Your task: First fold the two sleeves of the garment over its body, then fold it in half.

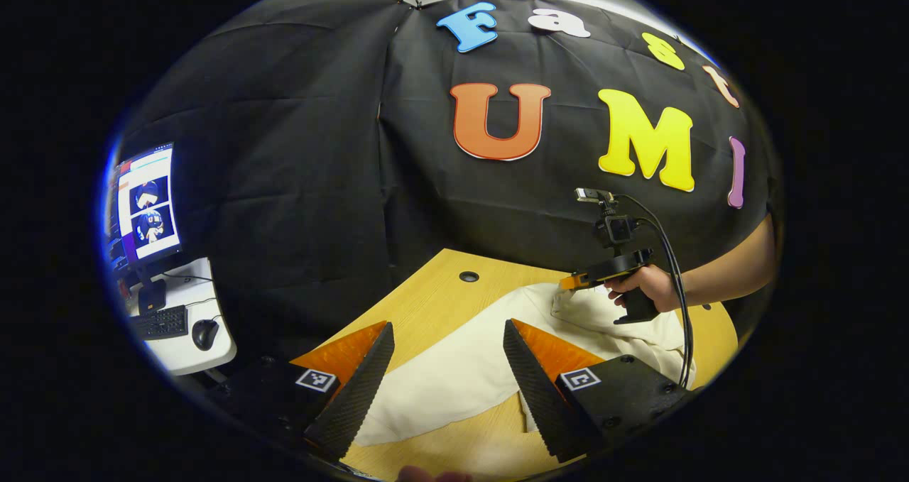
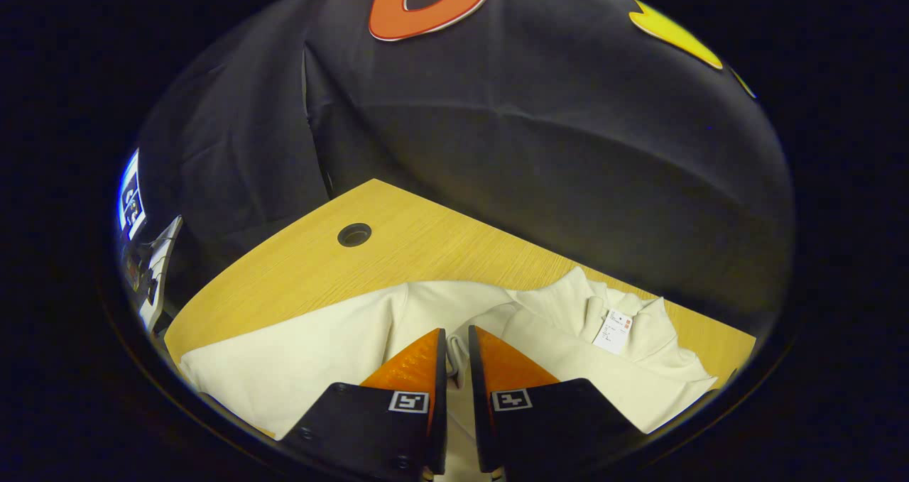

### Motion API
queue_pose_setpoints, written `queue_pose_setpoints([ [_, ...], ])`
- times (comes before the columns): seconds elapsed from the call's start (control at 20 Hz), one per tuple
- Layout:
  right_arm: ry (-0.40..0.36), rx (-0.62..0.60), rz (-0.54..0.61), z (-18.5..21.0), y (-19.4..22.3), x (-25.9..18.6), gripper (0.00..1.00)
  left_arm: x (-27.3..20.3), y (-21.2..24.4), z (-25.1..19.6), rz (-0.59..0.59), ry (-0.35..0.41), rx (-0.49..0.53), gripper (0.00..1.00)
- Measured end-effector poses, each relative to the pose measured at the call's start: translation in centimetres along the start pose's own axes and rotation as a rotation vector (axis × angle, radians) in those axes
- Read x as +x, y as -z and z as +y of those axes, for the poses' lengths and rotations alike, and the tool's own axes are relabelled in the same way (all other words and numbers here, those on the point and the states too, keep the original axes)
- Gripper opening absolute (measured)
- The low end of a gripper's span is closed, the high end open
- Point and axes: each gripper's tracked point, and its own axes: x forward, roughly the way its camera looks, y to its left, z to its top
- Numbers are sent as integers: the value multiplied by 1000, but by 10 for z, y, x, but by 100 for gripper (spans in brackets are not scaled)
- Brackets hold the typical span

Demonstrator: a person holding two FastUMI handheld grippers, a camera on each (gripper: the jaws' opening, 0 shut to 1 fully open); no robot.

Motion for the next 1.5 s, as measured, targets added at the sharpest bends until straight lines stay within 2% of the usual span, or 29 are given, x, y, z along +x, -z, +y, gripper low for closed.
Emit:
queue_pose_setpoints([
  [0.05,1,-13,1,2,0,-5,24,0,2,1,0,3,-1,98],
  [0.15,26,-64,-15,-3,-4,-21,48,0,3,1,-5,7,0,98],
  [0.25,21,-79,-49,1,-9,-40,48,-2,5,3,-11,7,16,98],
  [0.45,9,-8,-135,7,-17,-99,65,-10,12,8,-21,25,58,98],
  [0.55,8,27,-177,12,-20,-133,68,-15,18,14,-18,35,76,98],
  [0.65,3,52,-221,22,-14,-176,78,-19,30,27,-14,40,116,98],
  [0.9,-16,65,-262,43,25,-270,80,-24,62,53,17,60,184,98],
  [1.15,-6,41,-223,34,70,-346,80,-11,129,89,146,82,266,100],
  [1.35,49,43,-211,13,86,-377,78,6,172,109,225,107,321,100],
  [1.5,57,82,-190,10,96,-384,78,15,194,114,277,113,330,100],
])
